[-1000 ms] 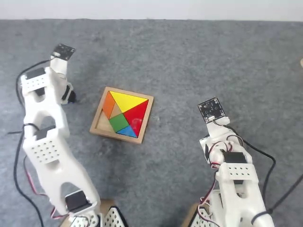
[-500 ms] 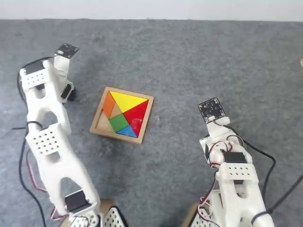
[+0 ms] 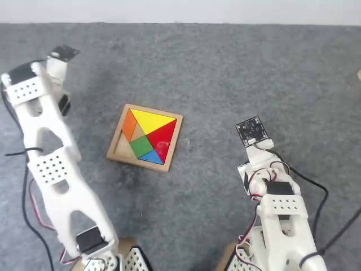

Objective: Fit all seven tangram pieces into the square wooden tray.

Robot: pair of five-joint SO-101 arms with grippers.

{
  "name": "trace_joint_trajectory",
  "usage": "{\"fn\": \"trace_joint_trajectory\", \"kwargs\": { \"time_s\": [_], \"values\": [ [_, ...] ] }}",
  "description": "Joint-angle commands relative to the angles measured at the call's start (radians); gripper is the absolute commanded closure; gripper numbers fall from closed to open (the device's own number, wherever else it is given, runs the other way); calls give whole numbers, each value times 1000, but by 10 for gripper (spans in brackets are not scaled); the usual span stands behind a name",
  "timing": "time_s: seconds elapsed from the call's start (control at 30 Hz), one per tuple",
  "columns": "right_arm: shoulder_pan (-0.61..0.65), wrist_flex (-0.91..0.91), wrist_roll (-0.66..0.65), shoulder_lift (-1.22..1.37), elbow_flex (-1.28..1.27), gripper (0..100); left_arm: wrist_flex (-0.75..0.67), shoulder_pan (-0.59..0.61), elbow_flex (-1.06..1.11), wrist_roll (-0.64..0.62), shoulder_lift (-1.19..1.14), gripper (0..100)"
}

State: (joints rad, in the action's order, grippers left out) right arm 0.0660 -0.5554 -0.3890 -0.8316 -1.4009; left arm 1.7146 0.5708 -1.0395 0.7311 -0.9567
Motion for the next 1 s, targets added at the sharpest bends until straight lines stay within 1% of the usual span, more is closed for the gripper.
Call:
{"fn": "trace_joint_trajectory", "kwargs": {
  "time_s": [0.0,0.1,0.13,0.23,0.27,0.33,0.4,0.47,0.53,0.57,0.67,0.7,0.83,0.9,0.97],
  "values": [
    [24,21,-8,-24,5,991,46,-34,154,61,207,989],
    [44,21,-11,-22,5,991,46,-101,484,215,396,989],
    [45,21,-12,-22,5,991,46,-129,611,299,471,989],
    [45,19,-12,-21,5,991,41,-221,986,623,713,989],
    [45,19,-14,-21,5,991,34,-252,1076,690,786,989],
    [45,19,-14,-21,5,991,-15,-313,1216,741,895,989],
    [45,19,-14,-21,5,991,-81,-368,1287,738,945,989],
    [45,15,-14,-21,5,991,-124,-402,1297,655,947,989],
    [45,12,-14,-24,5,991,-160,-411,1297,519,937,989],
    [45,12,-14,-24,5,991,-169,-413,1294,433,927,989],
    [45,12,-14,-27,5,991,-173,-414,1288,124,881,989],
    [45,12,-14,-27,5,991,-173,-411,1279,43,864,989],
    [45,12,-14,-28,5,991,-173,-413,1244,-206,818,989],
    [45,12,-14,-28,5,991,-172,-414,1222,-368,806,989],
    [45,12,-14,-28,5,991,-167,-414,1190,-563,796,989]
  ]
}}
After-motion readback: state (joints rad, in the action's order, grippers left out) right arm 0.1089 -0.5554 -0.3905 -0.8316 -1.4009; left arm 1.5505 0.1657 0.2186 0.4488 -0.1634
